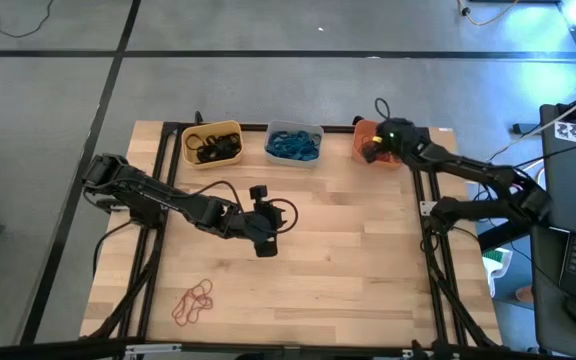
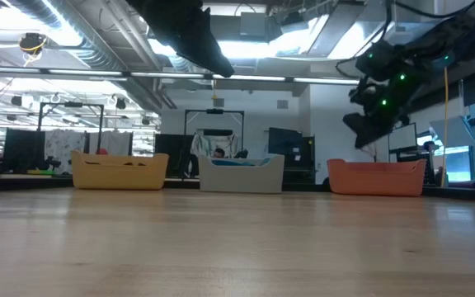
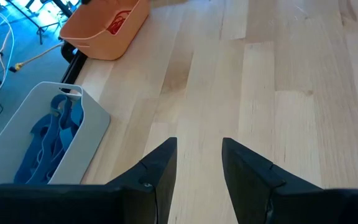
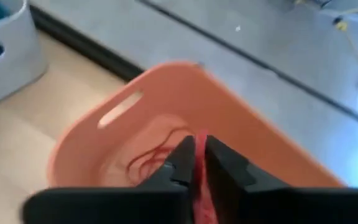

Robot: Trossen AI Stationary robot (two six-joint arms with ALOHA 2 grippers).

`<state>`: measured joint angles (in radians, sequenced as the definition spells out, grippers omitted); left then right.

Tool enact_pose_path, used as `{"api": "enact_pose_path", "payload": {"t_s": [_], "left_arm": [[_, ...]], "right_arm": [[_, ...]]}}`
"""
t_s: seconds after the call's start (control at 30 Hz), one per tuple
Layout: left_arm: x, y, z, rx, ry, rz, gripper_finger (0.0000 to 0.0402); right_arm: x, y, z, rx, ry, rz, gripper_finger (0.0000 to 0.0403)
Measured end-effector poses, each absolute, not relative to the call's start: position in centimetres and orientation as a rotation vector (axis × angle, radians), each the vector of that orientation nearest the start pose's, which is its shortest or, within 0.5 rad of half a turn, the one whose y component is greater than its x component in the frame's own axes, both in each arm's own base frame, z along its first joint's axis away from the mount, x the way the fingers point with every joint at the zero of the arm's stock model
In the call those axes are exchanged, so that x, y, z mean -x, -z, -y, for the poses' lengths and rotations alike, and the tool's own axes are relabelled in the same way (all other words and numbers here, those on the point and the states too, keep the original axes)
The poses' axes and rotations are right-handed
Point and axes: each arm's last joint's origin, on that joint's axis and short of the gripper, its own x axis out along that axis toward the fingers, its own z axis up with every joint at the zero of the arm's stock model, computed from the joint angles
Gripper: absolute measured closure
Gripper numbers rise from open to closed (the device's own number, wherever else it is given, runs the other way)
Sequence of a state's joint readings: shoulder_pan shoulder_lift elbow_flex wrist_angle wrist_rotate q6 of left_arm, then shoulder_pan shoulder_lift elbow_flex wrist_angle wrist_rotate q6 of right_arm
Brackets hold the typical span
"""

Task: Sort rubber bands into baskets
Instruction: Put the red rubber band into the orange bin

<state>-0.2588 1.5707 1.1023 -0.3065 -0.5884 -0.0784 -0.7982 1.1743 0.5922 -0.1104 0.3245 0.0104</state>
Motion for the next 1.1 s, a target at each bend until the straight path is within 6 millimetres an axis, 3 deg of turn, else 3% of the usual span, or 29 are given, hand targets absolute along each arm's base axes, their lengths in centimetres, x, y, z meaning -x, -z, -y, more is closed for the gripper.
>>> {"api": "enact_pose_path", "payload": {"t_s": [0.17, 0.3, 0.43, 0.6, 0.87, 1.1], "left_arm": [[-32.4, -24.6, 6.9, -0.245, -0.34, -0.696, 0.0276], [-32.4, -24.6, 6.9, -0.245, -0.34, -0.695, 0.0276], [-32.5, -24.6, 6.9, -0.244, -0.339, -0.693, 0.0276], [-32.5, -24.6, 7.0, -0.244, -0.338, -0.693, 0.0276], [-32.5, -24.7, 7.1, -0.241, -0.335, -0.683, 0.0276], [-32.5, -24.9, 8.1, -0.24, -0.304, -0.645, 0.0276]], "right_arm": [[-15.3, -19.8, 17.1, -0.208, 1.071, -0.762, 0.0271], [-15.2, -22.3, 16.8, -0.236, 1.026, -0.809, 0.0218], [-15.3, -24.9, 15.8, -0.295, 0.873, -0.793, 0.0193], [-16.8, -25.9, 13.1, -0.302, 0.58, -0.676, 0.0188], [-20.3, -23.5, 7.6, -0.195, 0.246, -0.581, 0.0188], [-21.2, -19.9, 3.0, -0.136, 0.088, -0.493, 0.0188]]}}
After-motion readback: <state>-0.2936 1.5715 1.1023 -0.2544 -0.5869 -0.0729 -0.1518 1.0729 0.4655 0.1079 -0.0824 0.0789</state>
